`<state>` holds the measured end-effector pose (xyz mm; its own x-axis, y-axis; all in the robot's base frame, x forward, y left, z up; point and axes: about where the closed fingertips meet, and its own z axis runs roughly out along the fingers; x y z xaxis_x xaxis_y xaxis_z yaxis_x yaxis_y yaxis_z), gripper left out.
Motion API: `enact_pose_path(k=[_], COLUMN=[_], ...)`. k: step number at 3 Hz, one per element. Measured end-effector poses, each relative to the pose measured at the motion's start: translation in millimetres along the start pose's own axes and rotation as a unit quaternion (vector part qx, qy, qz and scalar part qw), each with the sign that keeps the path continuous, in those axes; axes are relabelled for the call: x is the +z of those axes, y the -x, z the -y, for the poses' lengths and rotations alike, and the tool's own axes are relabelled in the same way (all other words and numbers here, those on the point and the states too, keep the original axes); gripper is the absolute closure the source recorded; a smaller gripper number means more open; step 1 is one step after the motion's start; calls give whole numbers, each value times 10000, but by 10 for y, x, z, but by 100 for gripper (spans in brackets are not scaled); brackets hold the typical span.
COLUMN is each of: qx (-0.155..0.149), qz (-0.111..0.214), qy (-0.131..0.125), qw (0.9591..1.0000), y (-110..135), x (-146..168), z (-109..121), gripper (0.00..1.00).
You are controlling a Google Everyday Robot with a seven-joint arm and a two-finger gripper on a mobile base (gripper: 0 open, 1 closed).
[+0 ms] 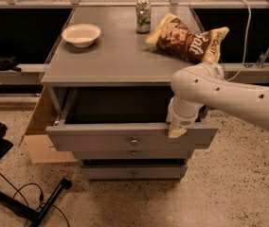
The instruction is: Open top drawer
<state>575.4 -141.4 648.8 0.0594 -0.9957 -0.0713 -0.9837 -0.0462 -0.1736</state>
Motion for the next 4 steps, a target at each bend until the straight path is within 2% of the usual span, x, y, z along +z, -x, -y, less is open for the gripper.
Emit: enact_pose_path(k=[1,2,3,4], qx=[0,0,0,-9], qz=[0,0,0,38], qy=[0,0,1,129], qw=[10000,10000,10000,9999], y=[0,0,0,5], x=[0,0,1,88], z=[0,0,-1,-155], gripper=[13,0,0,0])
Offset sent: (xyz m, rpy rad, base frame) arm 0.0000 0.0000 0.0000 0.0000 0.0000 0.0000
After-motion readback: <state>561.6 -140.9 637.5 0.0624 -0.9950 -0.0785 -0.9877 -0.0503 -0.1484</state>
